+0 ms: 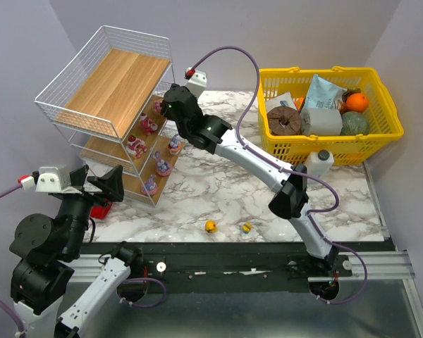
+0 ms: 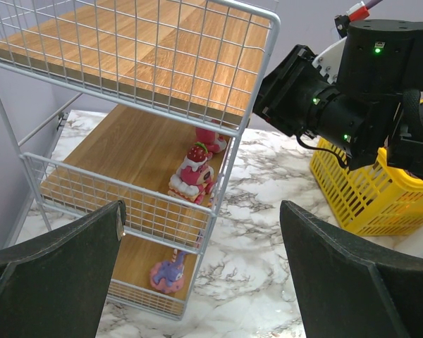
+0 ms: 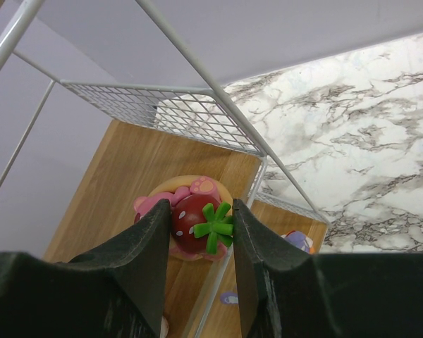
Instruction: Place and organize the plastic toys onto the shelf
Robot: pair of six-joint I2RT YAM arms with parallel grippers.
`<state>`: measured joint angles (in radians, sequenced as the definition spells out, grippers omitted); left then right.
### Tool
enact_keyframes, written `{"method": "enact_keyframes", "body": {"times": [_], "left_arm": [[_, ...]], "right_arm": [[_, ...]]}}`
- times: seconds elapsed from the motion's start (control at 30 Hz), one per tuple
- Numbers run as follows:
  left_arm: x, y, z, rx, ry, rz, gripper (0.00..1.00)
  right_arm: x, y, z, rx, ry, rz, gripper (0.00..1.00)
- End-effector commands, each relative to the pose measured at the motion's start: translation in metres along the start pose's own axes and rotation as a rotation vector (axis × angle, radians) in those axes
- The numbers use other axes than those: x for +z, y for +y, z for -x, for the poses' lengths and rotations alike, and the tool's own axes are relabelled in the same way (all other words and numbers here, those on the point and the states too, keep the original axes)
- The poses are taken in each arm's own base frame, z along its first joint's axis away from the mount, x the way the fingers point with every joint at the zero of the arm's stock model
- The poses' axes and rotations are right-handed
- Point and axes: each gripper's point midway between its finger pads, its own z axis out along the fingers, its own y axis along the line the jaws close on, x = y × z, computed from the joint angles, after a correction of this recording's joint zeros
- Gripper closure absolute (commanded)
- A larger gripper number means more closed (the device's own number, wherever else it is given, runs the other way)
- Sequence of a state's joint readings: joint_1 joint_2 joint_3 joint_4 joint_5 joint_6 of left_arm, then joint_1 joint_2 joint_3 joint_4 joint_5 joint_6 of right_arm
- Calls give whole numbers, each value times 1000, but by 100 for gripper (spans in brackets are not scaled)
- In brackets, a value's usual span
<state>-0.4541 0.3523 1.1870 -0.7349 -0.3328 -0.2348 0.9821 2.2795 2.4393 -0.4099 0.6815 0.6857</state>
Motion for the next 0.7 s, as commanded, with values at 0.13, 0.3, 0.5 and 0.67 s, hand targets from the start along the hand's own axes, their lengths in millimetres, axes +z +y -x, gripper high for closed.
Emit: {"method": "enact_keyframes", "body": {"times": [0.13, 0.3, 0.5, 0.67], "left_arm": [[-1, 4, 4, 2, -19, 15, 1], [-3, 5, 4, 2, -22, 18, 1], [-3, 5, 4, 1, -21, 20, 1], [-4, 6, 3, 1, -23, 21, 1]], "right_arm": [[2, 6, 12, 12, -15, 25, 55], [2, 8, 17, 13, -25, 34, 52], [2, 12, 16, 6, -20, 56, 49], [4, 11, 17, 3, -21, 58, 48]]}}
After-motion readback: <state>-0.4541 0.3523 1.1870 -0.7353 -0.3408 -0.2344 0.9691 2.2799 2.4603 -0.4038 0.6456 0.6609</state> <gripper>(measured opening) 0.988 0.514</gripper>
